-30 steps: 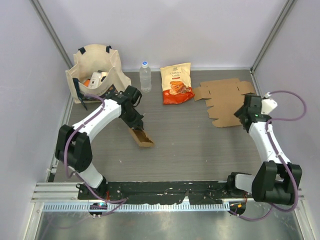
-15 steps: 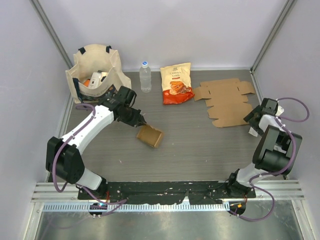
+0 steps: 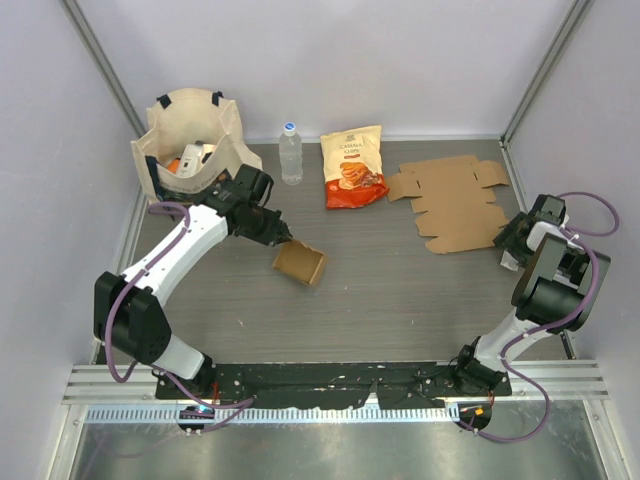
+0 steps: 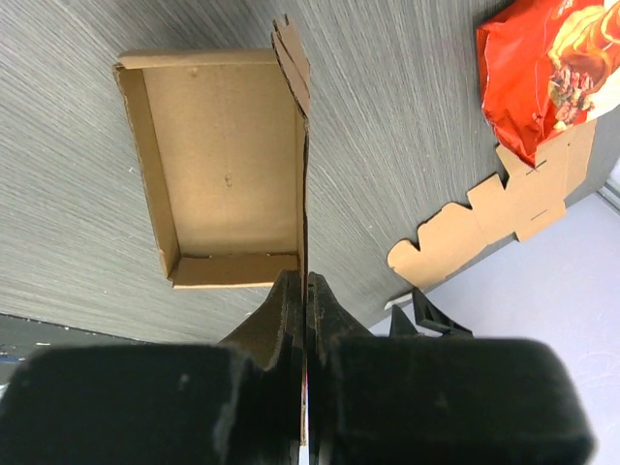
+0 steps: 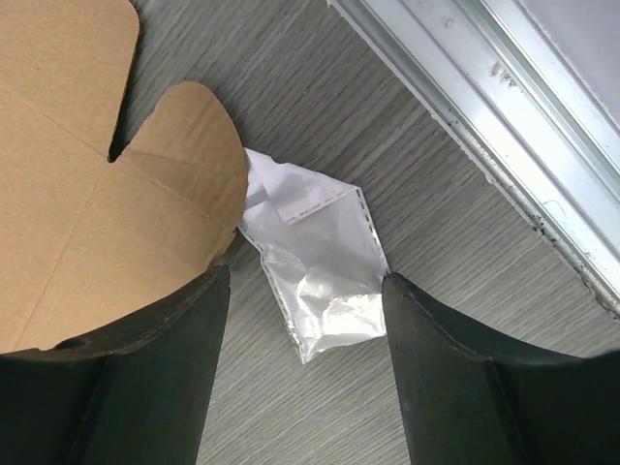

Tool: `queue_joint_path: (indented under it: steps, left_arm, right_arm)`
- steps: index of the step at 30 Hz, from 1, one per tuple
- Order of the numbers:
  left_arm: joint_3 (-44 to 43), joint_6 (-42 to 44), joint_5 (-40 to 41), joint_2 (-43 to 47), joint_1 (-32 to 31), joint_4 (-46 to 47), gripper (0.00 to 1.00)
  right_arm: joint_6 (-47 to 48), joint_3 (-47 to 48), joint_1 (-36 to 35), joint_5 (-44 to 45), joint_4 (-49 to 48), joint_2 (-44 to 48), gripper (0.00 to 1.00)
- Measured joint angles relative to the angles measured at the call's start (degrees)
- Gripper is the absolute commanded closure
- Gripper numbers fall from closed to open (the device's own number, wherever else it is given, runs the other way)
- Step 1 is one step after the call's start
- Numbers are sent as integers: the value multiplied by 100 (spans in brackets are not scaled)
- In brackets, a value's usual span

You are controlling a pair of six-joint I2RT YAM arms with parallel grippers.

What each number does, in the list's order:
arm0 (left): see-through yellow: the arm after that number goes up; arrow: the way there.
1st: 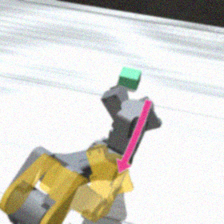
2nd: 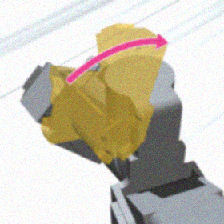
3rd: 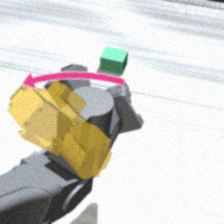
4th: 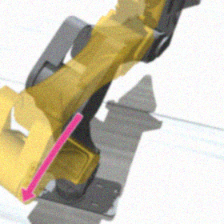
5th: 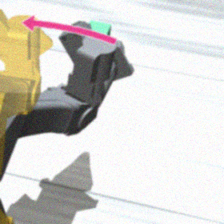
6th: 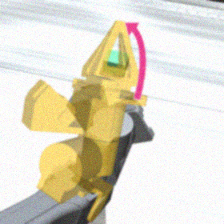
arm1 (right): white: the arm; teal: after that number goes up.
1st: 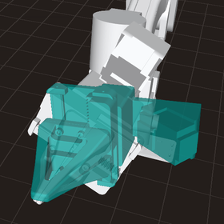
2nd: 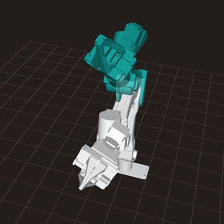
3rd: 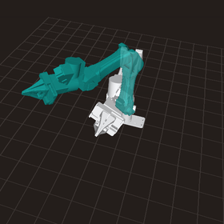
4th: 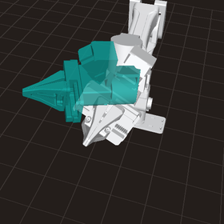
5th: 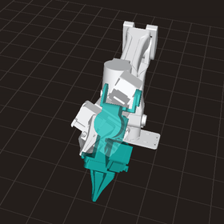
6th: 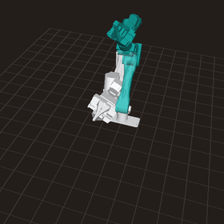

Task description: Fold the paper box

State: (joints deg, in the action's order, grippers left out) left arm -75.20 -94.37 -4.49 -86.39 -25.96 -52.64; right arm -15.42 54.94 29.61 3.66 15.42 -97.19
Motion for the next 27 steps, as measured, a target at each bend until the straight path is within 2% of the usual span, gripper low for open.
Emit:
queue_joint_path:
  steps: [2,3,7,9,11,13,19,23,27]
  left_arm:
    - [-4,-17,61,0,2,-4,100]
    - [-4,-24,83,0,4,-11,100]
    - [-7,-98,162,-2,7,-11,100]
    - [-66,-125,197,-24,7,-35,100]
    - [-146,-127,232,-52,9,-37,100]
    - [-208,-131,313,-70,9,-33,100]
    - [-236,-186,514,-85,11,-35,100]
    - [-236,-289,599,-138,11,-33,100]
    - [-236,-407,621,-243,15,-26,100]
  right_arm:
    - [59,22,-24,109,31,-26,46]
    - [63,48,-37,179,59,-55,54]
    - [76,173,-173,575,138,-175,68]
    - [61,173,-264,699,133,-175,83]
    - [50,173,-319,782,109,-168,94]
    - [22,173,-348,809,90,-162,98]
    - [-188,-26,-354,1062,284,223,99]
    - [-424,-269,-619,1410,503,1220,99]
    - [-704,-339,-1436,1368,544,2258,99]
